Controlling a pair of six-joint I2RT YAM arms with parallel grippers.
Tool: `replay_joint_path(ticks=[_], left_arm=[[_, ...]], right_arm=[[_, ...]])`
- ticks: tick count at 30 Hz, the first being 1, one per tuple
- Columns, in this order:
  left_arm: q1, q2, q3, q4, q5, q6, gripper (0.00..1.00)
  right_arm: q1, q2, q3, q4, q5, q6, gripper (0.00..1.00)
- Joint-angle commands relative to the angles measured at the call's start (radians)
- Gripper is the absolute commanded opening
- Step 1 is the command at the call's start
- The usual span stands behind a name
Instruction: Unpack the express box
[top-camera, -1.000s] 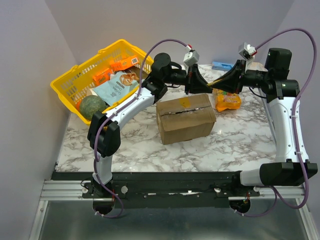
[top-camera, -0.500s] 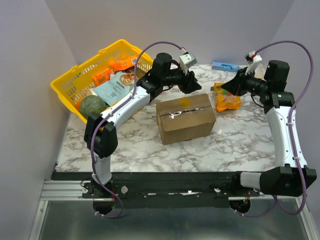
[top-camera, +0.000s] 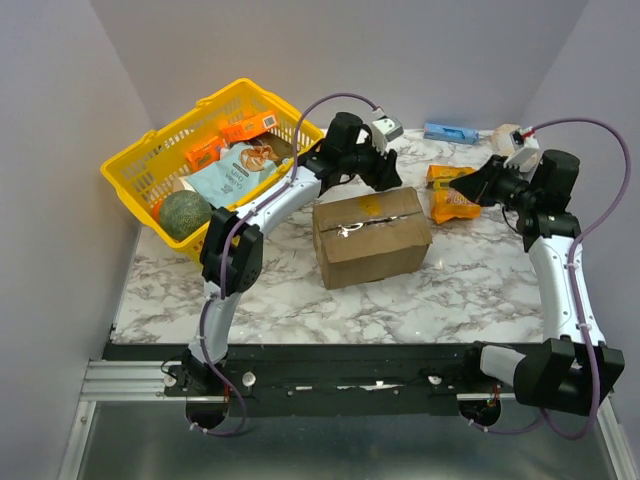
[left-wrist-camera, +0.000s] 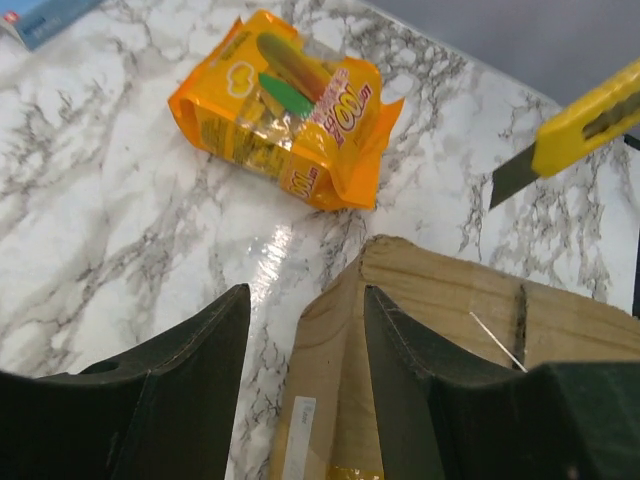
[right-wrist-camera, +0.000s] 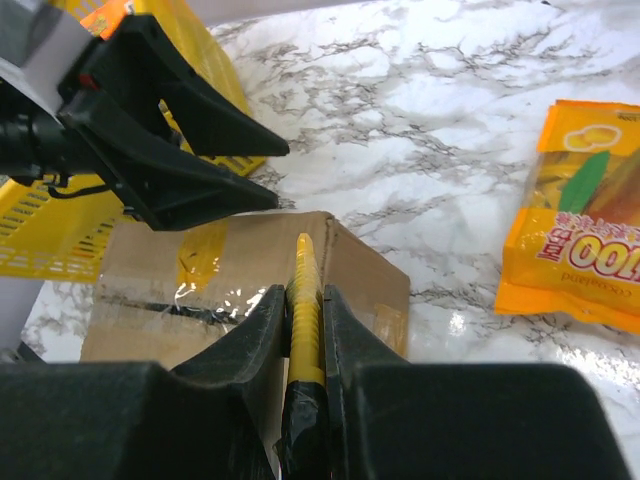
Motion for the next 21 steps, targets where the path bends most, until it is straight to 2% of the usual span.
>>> replay_joint_path(ticks=[1, 6, 13, 21], left_arm=[[0.016, 0.038, -0.011, -0.012, 0.125, -0.033, 0.57], [0.021, 0.038, -0.074, 0.046, 0.281, -0.096, 0.56], [0.021, 0.035, -0.14, -0.001, 0.223, -0.056, 0.54], [0.024, 0.031, -0.144, -0.044, 0.189, -0.002, 0.52]], right_arm=[[-0.057, -0.023, -0.035, 0.076, -0.098, 0.038, 0.0], [-0.062, -0.056, -0.101, 0.093, -0.102, 0.015, 0.0], [-0.062, -0.059, -0.171, 0.101, -0.135, 0.029, 0.0], [-0.062, -0.03, -0.165, 0.118, -0.144, 0.04, 0.0]])
